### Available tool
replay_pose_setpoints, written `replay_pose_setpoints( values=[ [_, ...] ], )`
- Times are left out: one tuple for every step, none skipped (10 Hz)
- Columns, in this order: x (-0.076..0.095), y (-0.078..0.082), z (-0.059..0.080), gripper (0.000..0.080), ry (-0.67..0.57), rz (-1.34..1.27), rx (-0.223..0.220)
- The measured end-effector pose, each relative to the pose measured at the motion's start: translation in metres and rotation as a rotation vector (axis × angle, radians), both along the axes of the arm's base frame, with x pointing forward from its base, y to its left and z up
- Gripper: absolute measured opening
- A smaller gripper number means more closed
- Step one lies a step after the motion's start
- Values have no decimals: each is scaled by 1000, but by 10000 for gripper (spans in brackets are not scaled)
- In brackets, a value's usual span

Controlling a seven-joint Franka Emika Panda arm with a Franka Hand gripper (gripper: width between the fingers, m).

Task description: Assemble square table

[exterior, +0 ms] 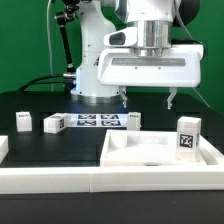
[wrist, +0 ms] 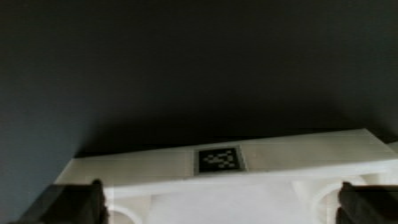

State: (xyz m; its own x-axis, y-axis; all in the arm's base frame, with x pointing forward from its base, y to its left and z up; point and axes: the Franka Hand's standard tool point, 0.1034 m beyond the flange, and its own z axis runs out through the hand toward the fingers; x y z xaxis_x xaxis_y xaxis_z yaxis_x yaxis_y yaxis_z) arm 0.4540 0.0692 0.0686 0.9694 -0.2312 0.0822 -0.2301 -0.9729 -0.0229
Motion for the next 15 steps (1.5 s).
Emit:
replay_pose_setpoints(
  values=[
    [-5,0,-2,649,9,2,-1],
    [-11,-2,-5,649,17,28,-5],
    [-16,-8,-9,649,27,65,-11],
    [-22,-17,-12,649,39,82,-16],
    [-27,-23,-15,649,41,91,-18],
    [-28,-26,-16,649,45,83,-17],
    [-26,-23,-15,649,42,87,-16],
    [-27,-23,-15,649,52,88,-15],
    [-28,-23,-16,649,58,87,-15],
    [-30,-23,-17,649,96,86,-10],
    [-35,-25,-17,649,188,96,2],
    [-34,-28,-16,649,268,99,16],
    [-32,-30,-16,649,331,95,26],
    [-32,-30,-17,649,385,93,31],
    [-34,-31,-19,649,431,91,36]
  ],
)
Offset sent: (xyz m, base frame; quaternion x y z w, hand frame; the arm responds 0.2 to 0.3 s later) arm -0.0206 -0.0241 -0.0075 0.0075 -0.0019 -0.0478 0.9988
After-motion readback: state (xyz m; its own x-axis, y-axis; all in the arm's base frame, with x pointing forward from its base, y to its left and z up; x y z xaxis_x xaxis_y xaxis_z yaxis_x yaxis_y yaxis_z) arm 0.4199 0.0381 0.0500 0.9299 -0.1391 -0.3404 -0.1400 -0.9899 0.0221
